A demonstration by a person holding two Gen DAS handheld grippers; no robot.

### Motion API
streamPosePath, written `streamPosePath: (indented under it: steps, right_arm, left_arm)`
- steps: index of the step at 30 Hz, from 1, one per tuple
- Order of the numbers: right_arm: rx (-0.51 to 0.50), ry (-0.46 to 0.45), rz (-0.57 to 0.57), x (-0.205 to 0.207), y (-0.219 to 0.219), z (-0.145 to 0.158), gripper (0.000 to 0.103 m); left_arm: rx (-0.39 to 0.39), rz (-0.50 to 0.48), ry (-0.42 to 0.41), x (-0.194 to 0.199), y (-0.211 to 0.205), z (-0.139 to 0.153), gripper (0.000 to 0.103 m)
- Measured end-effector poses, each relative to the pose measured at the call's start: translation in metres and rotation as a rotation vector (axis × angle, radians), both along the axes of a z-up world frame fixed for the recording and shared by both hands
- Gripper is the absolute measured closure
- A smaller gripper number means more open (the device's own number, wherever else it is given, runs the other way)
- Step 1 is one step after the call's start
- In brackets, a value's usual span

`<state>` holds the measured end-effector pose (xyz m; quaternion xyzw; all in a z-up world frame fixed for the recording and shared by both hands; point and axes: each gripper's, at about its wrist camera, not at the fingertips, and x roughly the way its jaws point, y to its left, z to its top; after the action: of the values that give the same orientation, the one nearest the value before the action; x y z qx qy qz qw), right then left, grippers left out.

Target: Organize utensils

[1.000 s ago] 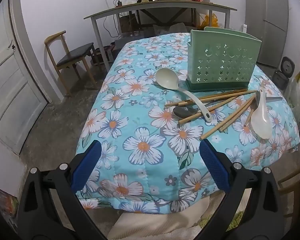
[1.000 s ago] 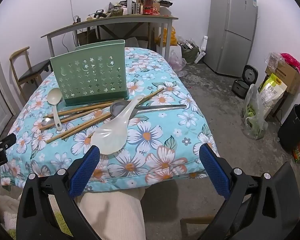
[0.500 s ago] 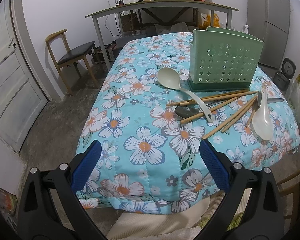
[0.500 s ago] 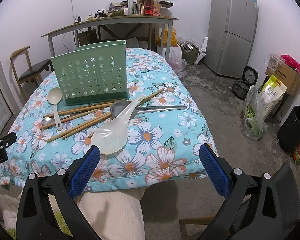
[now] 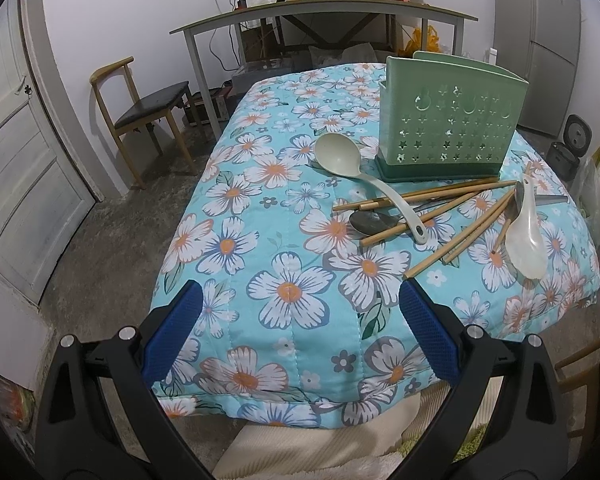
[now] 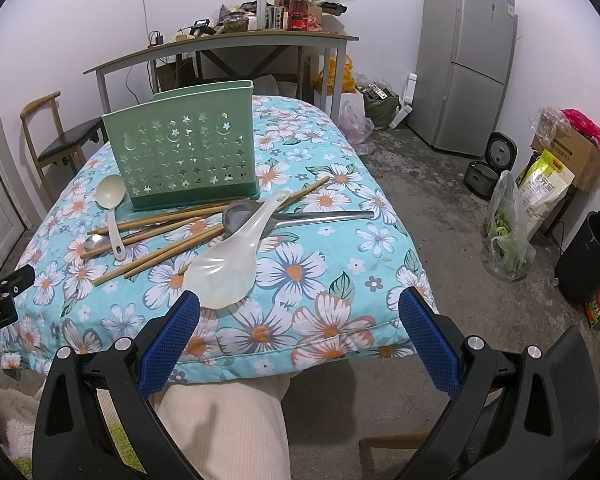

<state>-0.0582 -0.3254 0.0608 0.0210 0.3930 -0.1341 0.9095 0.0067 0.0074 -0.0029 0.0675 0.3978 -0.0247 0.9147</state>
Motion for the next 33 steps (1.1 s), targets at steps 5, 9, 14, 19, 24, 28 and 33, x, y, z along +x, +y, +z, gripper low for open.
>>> streamPosePath:
  steps: [5, 9, 14, 19, 24, 28, 33]
  right_arm:
    - [0.000, 0.001, 0.001, -0.0003, 0.0013, 0.0010, 0.006]
    - [-0.001, 0.000, 0.001, -0.0004, 0.0019, 0.0014, 0.006]
    - [0.000, 0.000, 0.001, -0.0003, 0.0006, 0.0006, 0.006]
    - [0.001, 0.000, 0.001, -0.0005, 0.0005, 0.0010, 0.006]
    - [0.001, -0.001, 0.001, -0.0008, 0.0001, 0.0011, 0.006]
    - [0.002, 0.001, 0.001, -0.0009, -0.0004, 0.0016, 0.006]
    - [0.005, 0.012, 0.001, 0.0017, 0.0012, -0.0019, 0.006]
  left_arm:
    - [-0.001, -0.001, 0.000, -0.0002, 0.0001, -0.0001, 0.008]
    - [-0.001, 0.001, 0.001, 0.0002, 0.0001, -0.0004, 0.008]
    - [-0.001, 0.000, 0.001, 0.0004, 0.0000, -0.0015, 0.008]
    - [-0.001, 0.001, 0.002, 0.0003, 0.0000, -0.0016, 0.008]
    - [-0.001, 0.000, 0.002, 0.0004, 0.0001, -0.0012, 0.008]
    - [-0.001, 0.000, 0.002, 0.0004, 0.0002, -0.0014, 0.008]
    - [-0.010, 0.003, 0.003, 0.0009, 0.0017, -0.0029, 0.008]
